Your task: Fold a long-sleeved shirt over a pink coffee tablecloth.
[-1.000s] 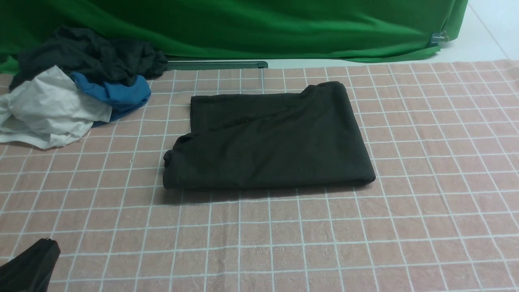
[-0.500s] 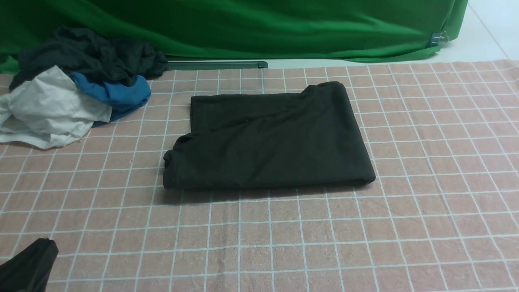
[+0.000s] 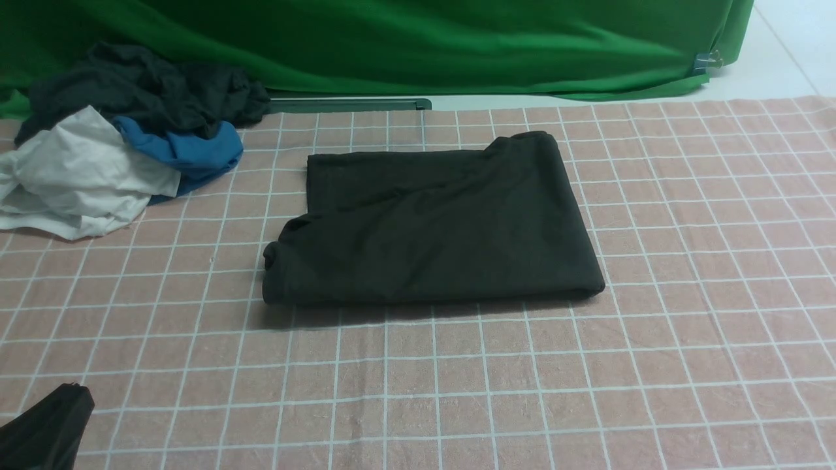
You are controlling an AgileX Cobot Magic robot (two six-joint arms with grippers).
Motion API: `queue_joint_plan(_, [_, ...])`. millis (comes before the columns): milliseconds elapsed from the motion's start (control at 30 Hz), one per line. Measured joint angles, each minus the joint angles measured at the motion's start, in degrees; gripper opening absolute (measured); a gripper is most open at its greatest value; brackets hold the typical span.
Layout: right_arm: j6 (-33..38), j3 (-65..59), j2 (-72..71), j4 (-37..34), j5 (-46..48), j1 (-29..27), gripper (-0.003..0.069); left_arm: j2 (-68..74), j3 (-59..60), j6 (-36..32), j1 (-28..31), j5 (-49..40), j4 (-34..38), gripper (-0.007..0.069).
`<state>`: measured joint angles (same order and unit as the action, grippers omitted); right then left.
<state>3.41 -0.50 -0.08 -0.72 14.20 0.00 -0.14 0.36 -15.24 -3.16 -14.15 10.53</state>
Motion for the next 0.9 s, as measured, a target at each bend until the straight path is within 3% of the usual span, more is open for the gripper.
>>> queue_joint_plan(900, [0.0,0.0,0.0,0.0,0.0,0.0,0.0239,0.0,0.0,-0.56,0.0,0.0,0.0,0.0018])
